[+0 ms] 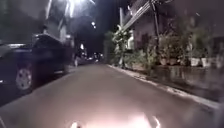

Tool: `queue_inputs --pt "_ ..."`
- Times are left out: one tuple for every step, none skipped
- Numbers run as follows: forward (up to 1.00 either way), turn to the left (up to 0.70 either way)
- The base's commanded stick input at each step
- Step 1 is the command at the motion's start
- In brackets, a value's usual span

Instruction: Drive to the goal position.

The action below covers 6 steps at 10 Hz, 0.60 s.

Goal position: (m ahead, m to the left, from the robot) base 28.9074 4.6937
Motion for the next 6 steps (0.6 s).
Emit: queue_inputs --pt "1.0 0.0" --pt "1.0 0.0" --pt "1.0 0.0" --pt "1.0 0.0" --pt "1.0 0.0" --pt "1.0 0.0"
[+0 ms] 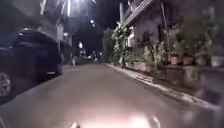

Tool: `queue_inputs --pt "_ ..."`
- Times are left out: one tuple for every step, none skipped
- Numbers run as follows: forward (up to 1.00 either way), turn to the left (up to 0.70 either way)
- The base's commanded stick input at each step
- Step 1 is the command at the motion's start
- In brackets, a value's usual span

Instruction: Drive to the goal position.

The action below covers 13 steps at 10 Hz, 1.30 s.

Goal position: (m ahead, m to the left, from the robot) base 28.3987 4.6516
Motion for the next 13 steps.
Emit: queue_inputs --pt "1.0 0.0" --pt "1.0 0.0" --pt "1.0 0.06" --pt "1.0 0.27" --pt "1.0 0.27" --pt "1.0 0.27" --pt "1.0 0.27" --pt "1.0 0.27" --pt "1.0 0.07" --pt "1.0 0.0" --pt "1.0 0.0" --pt "1.0 0.0" --pt "1.0 0.0"
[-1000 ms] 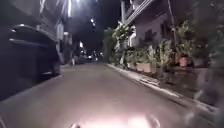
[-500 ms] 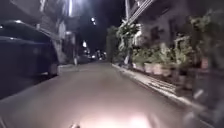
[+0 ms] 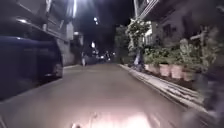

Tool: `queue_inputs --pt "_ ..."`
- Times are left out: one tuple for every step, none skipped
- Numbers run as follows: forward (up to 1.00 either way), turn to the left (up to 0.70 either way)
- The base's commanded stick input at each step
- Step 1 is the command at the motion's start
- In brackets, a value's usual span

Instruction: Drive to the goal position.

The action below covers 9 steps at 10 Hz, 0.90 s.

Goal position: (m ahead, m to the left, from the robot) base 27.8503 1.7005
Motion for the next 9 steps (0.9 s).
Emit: queue_inputs --pt "1.0 0.0" --pt "1.0 0.0" --pt "1.0 0.0" --pt "1.0 0.0" --pt "1.0 0.0" --pt "1.0 0.0" --pt "1.0 0.0" --pt "1.0 0.0" --pt "1.0 0.0"
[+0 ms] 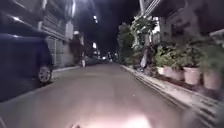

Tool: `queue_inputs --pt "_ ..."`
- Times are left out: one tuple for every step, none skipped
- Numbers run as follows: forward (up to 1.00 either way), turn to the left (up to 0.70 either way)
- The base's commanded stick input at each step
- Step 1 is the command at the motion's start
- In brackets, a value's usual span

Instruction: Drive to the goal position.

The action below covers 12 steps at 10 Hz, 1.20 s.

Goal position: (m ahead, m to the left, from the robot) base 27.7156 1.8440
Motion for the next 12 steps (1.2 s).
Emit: queue_inputs --pt "1.0 0.0" --pt "1.0 0.0" --pt "1.0 0.0" --pt "1.0 0.0" --pt "1.0 0.0" --pt "1.0 0.0" --pt "1.0 0.0" --pt "1.0 0.0" --pt "1.0 0.0" --pt "1.0 -0.04" --pt "1.0 -0.27" --pt "1.0 -0.27"
